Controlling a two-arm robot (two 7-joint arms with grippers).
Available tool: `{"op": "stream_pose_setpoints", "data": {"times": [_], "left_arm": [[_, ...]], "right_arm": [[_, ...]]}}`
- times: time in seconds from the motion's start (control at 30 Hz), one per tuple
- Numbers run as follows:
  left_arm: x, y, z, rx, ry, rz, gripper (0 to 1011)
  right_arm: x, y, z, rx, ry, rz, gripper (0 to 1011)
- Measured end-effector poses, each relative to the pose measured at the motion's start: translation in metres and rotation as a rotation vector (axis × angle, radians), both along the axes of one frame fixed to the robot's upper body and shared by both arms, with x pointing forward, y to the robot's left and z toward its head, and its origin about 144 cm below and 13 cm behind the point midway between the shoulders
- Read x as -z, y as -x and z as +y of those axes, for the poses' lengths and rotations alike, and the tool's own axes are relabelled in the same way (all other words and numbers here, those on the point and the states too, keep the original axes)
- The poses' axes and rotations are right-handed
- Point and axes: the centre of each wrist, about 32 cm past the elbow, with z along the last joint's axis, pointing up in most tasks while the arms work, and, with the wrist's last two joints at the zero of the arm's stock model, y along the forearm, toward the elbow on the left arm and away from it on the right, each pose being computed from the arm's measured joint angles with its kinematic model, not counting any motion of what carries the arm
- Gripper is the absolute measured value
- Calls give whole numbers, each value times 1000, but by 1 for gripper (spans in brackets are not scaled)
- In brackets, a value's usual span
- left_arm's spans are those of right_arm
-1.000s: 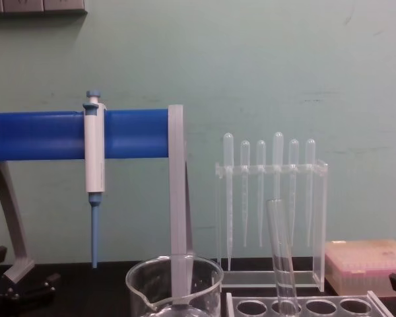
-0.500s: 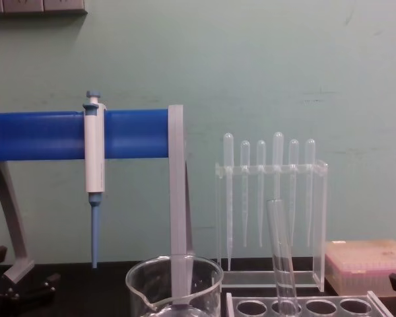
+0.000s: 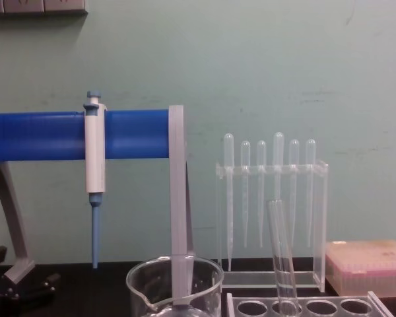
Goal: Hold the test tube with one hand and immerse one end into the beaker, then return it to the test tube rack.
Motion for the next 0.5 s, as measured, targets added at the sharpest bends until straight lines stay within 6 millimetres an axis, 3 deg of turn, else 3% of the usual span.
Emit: {"op": "stream_pose_setpoints", "data": {"times": [0.17, 0.27, 0.5], "left_arm": [[0, 0, 0, 0, 0, 0, 1000], [0, 0, 0, 0, 0, 0, 1000], [0, 0, 0, 0, 0, 0, 1000]], "right_arm": [[-20, 39, 0, -97, -77, 7, 1003], [-28, 50, 6, -172, -137, 26, 1003], [-35, 41, 27, -334, -285, 102, 1003]]}}
